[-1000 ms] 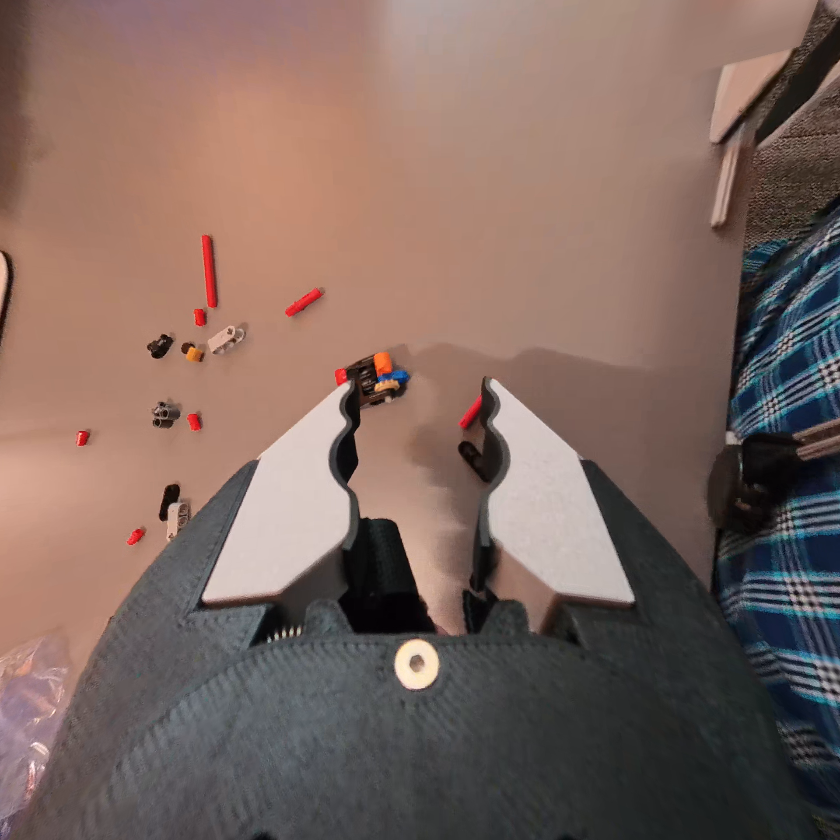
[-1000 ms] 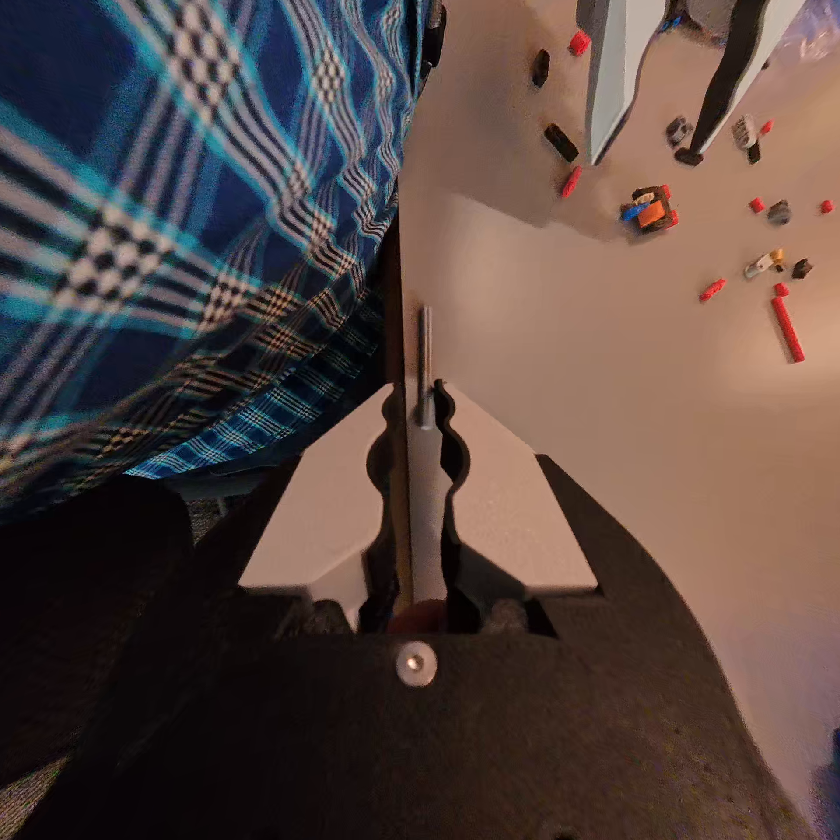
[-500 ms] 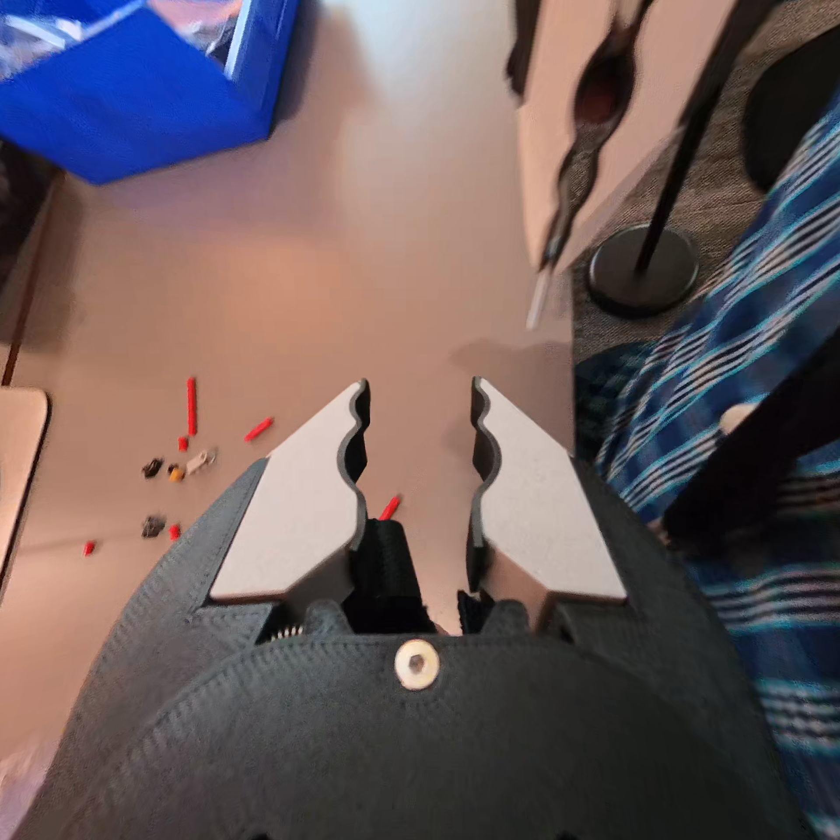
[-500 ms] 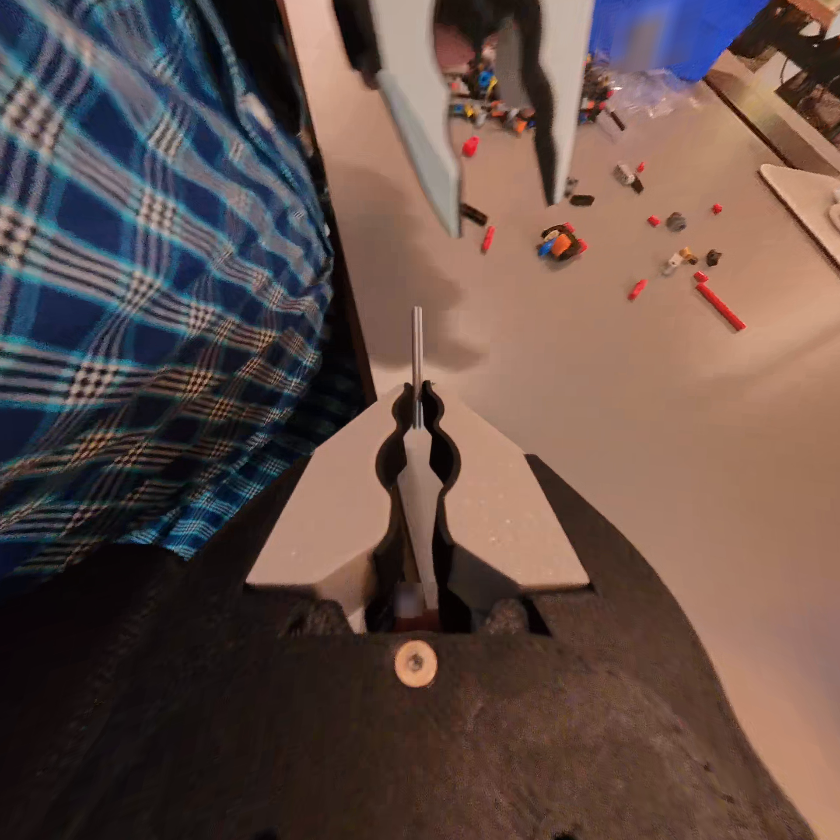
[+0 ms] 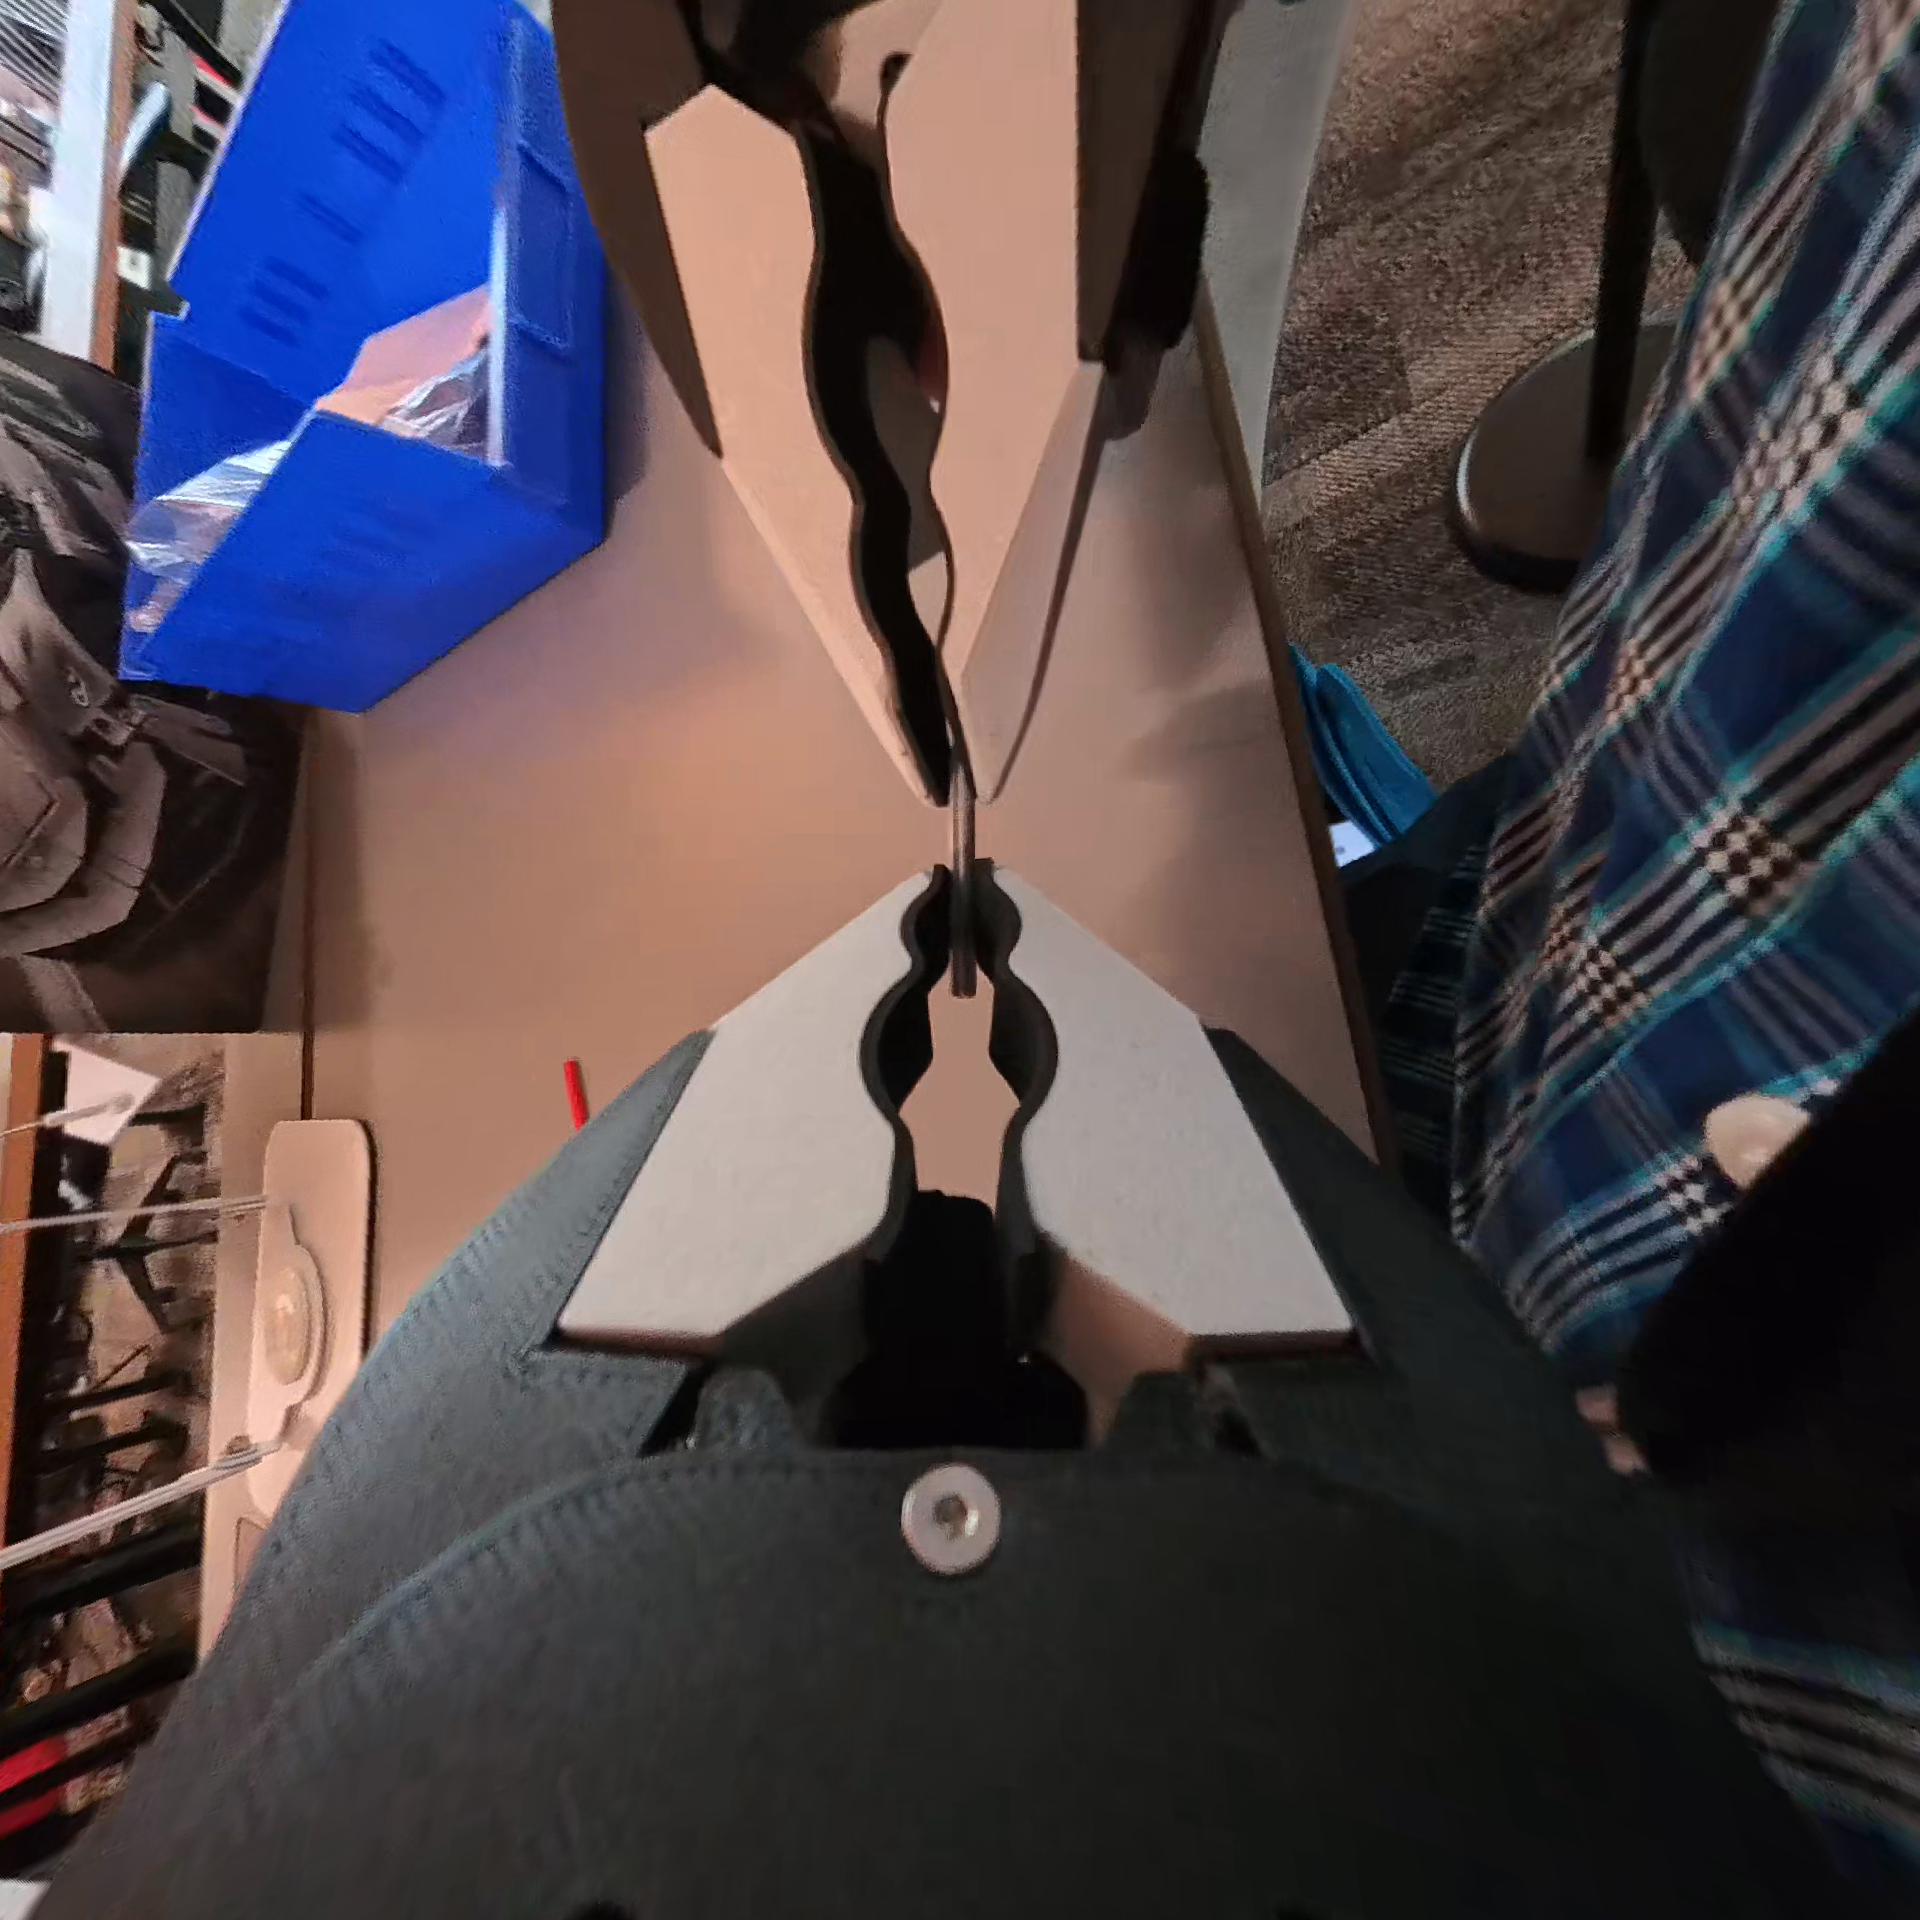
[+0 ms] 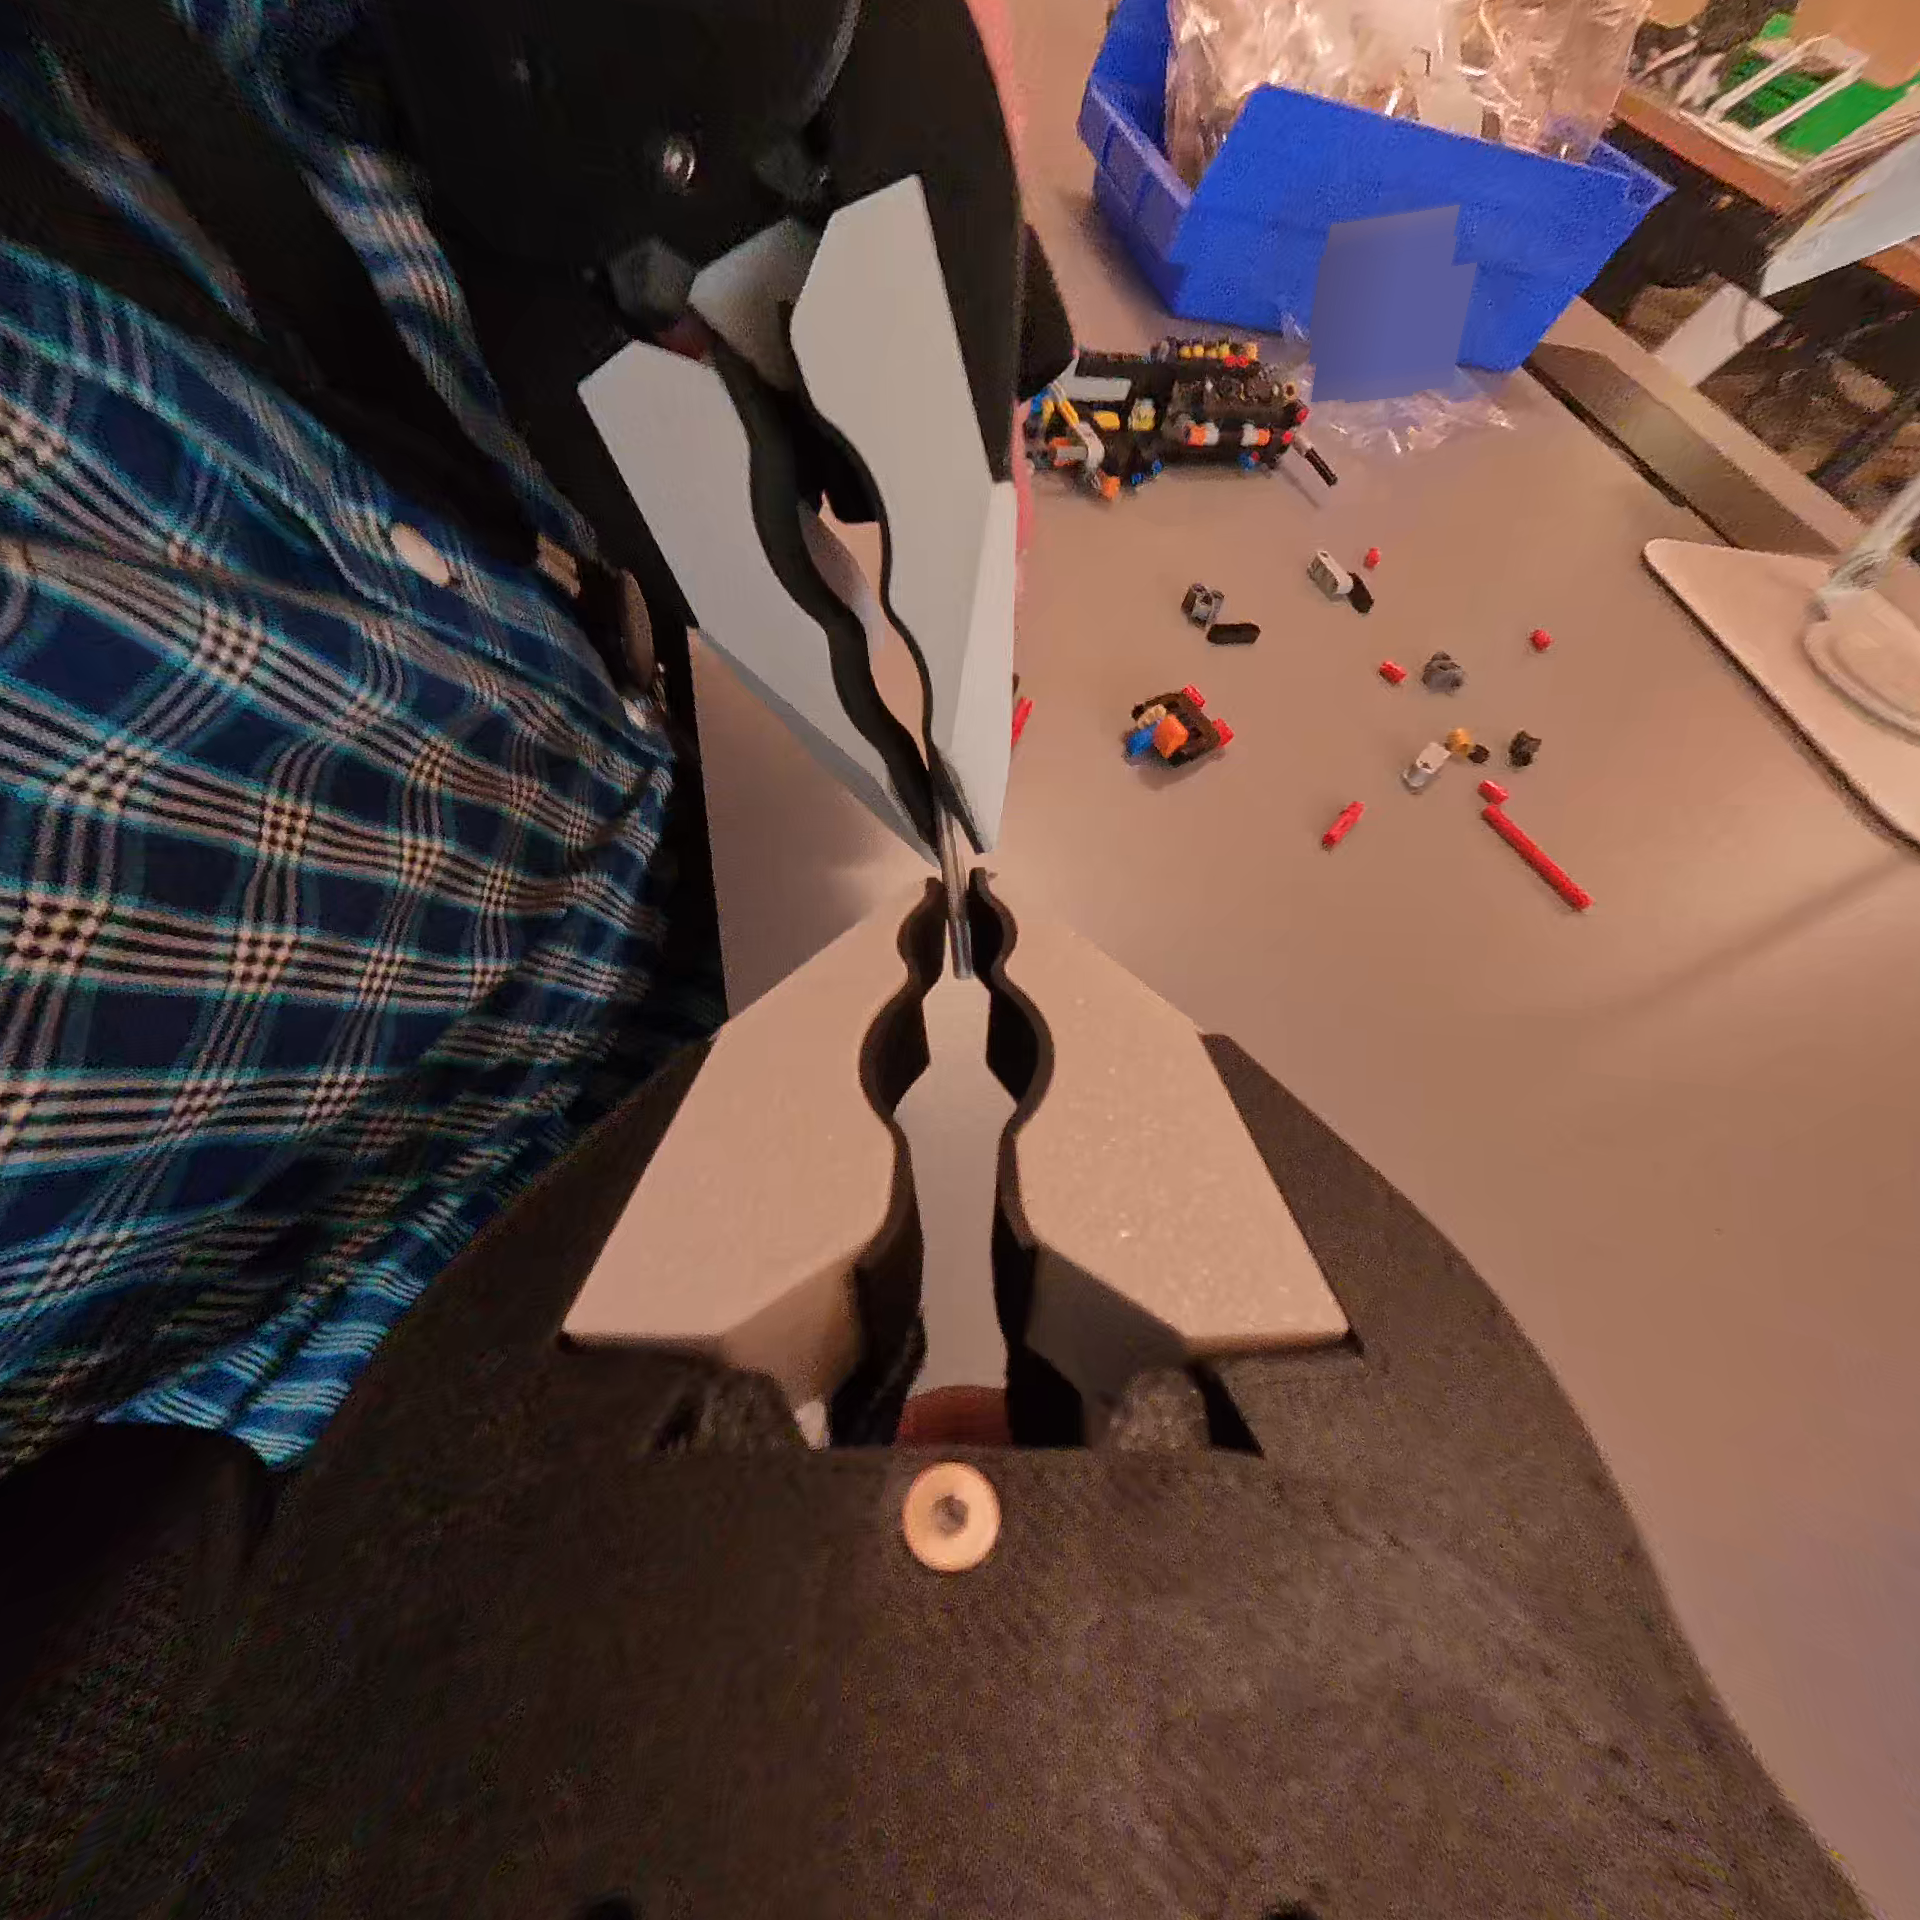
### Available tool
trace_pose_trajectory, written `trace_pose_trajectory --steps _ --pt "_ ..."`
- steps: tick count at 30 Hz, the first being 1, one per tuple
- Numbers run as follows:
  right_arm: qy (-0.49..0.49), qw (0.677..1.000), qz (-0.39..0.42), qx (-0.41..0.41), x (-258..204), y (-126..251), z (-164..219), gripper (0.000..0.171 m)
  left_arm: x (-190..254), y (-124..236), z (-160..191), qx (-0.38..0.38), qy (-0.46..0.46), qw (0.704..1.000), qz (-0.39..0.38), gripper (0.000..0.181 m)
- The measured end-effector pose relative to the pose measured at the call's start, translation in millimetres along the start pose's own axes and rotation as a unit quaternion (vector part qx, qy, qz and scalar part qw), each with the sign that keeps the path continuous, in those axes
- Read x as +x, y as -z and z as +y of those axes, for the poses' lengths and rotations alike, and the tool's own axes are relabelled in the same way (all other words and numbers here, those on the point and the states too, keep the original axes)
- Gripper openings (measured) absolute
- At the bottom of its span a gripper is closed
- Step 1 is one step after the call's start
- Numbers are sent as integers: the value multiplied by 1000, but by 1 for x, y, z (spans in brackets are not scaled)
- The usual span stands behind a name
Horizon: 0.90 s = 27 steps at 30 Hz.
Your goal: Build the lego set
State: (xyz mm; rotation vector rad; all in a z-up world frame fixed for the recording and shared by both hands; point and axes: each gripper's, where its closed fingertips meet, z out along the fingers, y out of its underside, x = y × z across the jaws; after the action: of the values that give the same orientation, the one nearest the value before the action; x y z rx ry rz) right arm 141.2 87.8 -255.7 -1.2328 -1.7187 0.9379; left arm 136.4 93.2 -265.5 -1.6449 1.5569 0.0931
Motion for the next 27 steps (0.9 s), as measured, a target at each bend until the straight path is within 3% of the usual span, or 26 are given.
trace_pose_trajectory --steps 5,8,27 --pt "-17 997 -50 65 2 1 -18 8 -13 11 -15 71 33 997 -10 3" --pt "-12 992 -72 99 5 4 -29 2 -21 19 -22 110 57 992 -12 3" --pt "4 985 -78 154 12 6 -47 1 -30 26 -23 157 130 979 9 3"
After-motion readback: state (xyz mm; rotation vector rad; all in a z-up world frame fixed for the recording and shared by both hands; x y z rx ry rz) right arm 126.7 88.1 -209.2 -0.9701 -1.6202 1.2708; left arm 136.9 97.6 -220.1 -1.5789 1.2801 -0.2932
